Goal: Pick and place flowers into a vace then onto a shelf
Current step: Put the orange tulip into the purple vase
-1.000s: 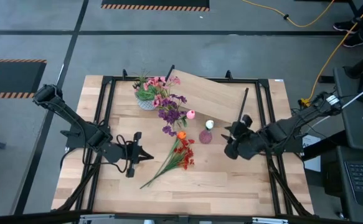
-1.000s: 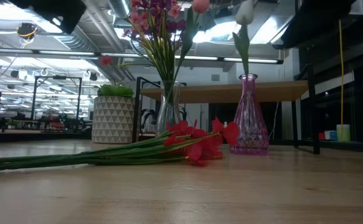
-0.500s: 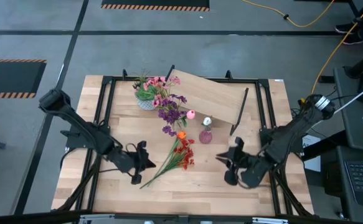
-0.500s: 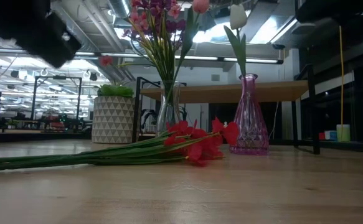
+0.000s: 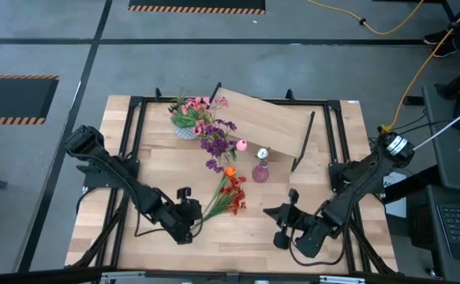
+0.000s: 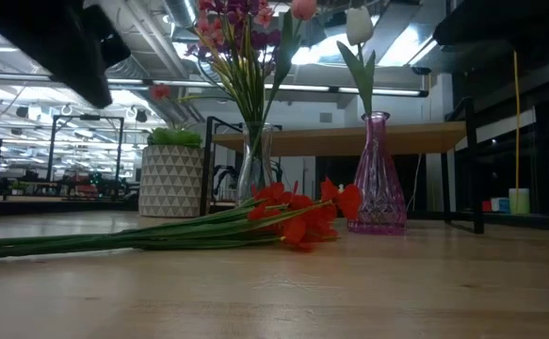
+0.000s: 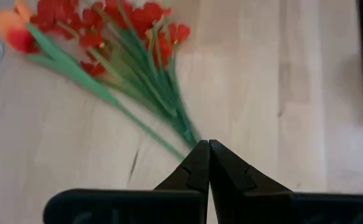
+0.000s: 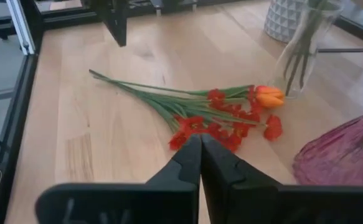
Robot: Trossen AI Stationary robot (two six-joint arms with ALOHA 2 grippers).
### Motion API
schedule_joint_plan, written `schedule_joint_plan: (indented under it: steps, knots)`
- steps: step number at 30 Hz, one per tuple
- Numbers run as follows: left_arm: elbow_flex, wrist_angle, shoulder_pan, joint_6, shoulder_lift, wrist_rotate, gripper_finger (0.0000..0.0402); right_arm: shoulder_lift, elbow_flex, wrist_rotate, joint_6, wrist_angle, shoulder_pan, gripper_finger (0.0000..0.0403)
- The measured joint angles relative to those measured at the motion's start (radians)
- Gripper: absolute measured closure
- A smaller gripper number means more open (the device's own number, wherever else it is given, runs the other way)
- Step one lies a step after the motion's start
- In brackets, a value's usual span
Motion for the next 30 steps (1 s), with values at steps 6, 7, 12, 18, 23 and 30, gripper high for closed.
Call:
schedule_joint_plan:
  steps: [6,7,12,18,23,30]
  knots:
    - [0.037,-0.007,0.018,0.002,0.029,0.0,0.0398,0.057,0.0,0.0,-0.003,0.025,0.0,0.04]
    - [0.037,-0.009,0.023,0.002,0.029,-0.001,0.0398,0.062,0.0,0.0,-0.018,0.031,0.0,0.0399]
    - [0.038,-0.009,0.046,0.028,0.032,-0.039,0.0394,0.066,0.0,0.0,-0.038,0.043,-0.001,0.0387]
    - [0.038,-0.011,0.077,0.029,0.032,-0.085,0.0358,0.066,-0.001,0.0,-0.05,0.057,-0.001,0.0385]
    - [0.009,-0.01,0.098,-0.033,0.035,-0.088,0.0309,0.066,-0.001,0.0,-0.049,0.059,-0.001,0.0385]
    - [-0.038,-0.003,0.119,-0.163,0.099,-0.091,0.0257,0.066,-0.001,0.0,-0.049,0.066,-0.001,0.0384]
